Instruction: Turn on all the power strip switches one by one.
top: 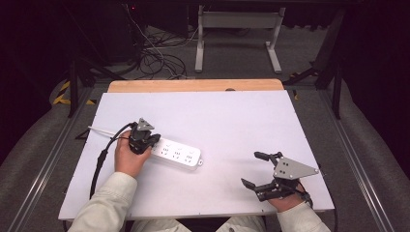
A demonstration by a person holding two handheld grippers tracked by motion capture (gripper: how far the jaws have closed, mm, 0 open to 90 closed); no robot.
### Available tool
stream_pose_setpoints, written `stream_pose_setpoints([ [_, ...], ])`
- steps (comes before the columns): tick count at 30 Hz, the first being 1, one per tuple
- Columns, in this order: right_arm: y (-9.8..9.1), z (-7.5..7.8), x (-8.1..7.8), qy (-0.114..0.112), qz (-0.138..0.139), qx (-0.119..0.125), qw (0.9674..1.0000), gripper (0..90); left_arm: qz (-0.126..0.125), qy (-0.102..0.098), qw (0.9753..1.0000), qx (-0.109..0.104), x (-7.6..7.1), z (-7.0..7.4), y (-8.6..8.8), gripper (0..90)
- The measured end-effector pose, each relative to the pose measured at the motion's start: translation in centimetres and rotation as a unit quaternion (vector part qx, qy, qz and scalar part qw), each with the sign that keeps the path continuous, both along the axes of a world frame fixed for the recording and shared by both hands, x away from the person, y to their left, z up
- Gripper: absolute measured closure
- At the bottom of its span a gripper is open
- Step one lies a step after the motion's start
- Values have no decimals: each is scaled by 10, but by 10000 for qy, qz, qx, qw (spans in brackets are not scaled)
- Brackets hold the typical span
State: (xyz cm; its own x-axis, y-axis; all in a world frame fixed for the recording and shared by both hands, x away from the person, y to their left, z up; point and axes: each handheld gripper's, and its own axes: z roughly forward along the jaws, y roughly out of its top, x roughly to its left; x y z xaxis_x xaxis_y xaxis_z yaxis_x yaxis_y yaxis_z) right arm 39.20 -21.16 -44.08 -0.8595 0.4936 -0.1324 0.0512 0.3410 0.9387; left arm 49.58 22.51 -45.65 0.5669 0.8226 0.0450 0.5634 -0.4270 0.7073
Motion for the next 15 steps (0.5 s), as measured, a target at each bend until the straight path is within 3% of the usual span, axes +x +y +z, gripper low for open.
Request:
stream_pose_setpoints([
  [1, 0, 0, 0, 11, -4, 3, 10000, 92, 4, -30, 9999, -135, -1, 2, 0, 900],
  [4, 0, -1, 1, 30, 6, -9, 10000, 92, -22, -64, 9997, -215, -3, 6, 0, 899],
  [5, 0, -1, 1, 32, 8, -9, 10000, 92, -72, -54, 9991, -425, -6, 10, 2, 899],
  [9, 0, -1, 1, 17, 9, 13, 10000, 92, -136, -133, 9989, -421, -10, 13, -2, 899],
  [11, 0, 0, 0, 15, 11, -4, 10000, 92, -286, -130, 9978, -575, -14, 14, -12, 899],
  [15, 0, 0, 0, 6, 23, -3, 10000, 92, -451, -159, 9972, -570, -17, 15, -21, 899],
])
